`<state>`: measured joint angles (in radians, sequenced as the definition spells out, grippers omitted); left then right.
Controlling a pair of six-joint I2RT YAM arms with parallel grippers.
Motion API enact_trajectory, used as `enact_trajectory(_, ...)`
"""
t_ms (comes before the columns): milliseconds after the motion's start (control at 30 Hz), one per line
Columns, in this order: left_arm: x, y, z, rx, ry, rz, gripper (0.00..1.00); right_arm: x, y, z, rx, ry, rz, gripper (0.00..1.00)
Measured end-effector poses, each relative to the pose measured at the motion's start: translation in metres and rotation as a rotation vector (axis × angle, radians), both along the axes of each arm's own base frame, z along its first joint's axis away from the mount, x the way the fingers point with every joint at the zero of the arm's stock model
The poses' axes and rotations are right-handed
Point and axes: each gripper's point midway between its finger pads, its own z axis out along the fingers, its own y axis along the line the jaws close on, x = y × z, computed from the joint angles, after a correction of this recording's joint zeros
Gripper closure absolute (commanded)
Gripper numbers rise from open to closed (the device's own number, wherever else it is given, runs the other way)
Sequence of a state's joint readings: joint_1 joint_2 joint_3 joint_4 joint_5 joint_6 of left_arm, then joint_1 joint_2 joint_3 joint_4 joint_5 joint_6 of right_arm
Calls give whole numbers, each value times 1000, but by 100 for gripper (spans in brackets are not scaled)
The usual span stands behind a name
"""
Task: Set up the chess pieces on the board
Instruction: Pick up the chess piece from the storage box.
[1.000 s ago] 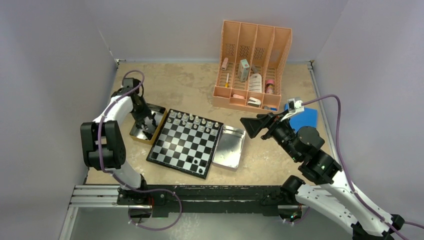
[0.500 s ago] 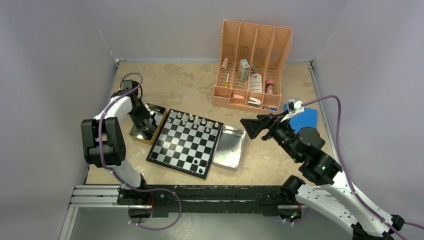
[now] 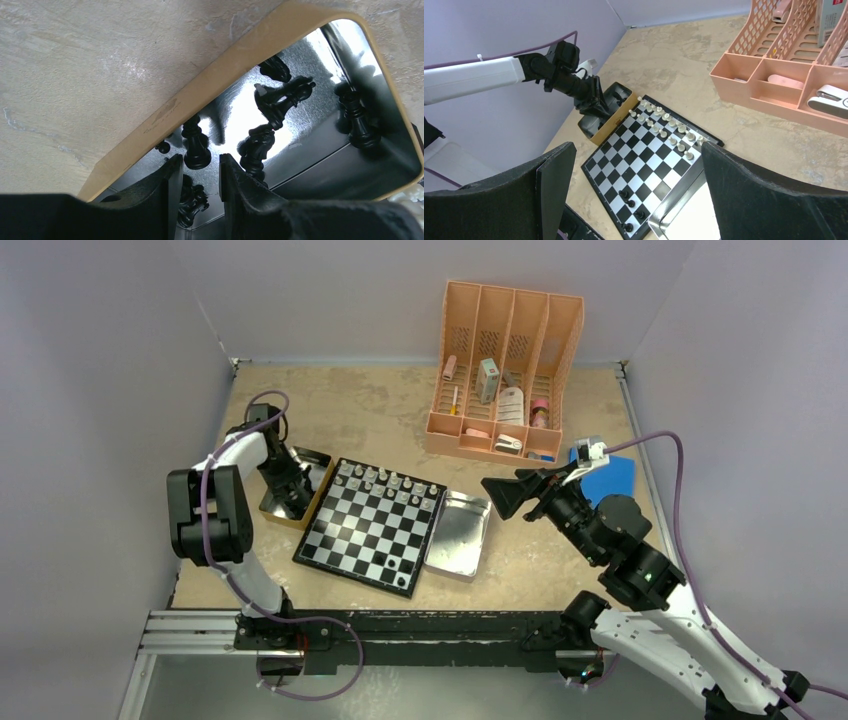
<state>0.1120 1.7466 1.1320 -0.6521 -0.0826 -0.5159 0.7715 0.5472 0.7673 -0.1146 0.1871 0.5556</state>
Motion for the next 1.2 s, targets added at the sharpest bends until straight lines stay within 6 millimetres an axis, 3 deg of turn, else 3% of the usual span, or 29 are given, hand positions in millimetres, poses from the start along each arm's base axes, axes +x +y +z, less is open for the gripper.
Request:
enact_trajectory(767, -2, -8, -4, -42, 14, -23, 84, -4, -4, 5, 12, -15, 0, 2)
enact_trajectory(933, -1, -14, 14, -67, -30, -44, 86, -4, -4, 4, 12, -12, 0, 2)
enact_trajectory(1200, 1, -33, 65, -141, -194, -146, 87, -4, 2, 5, 21, -11, 22, 3)
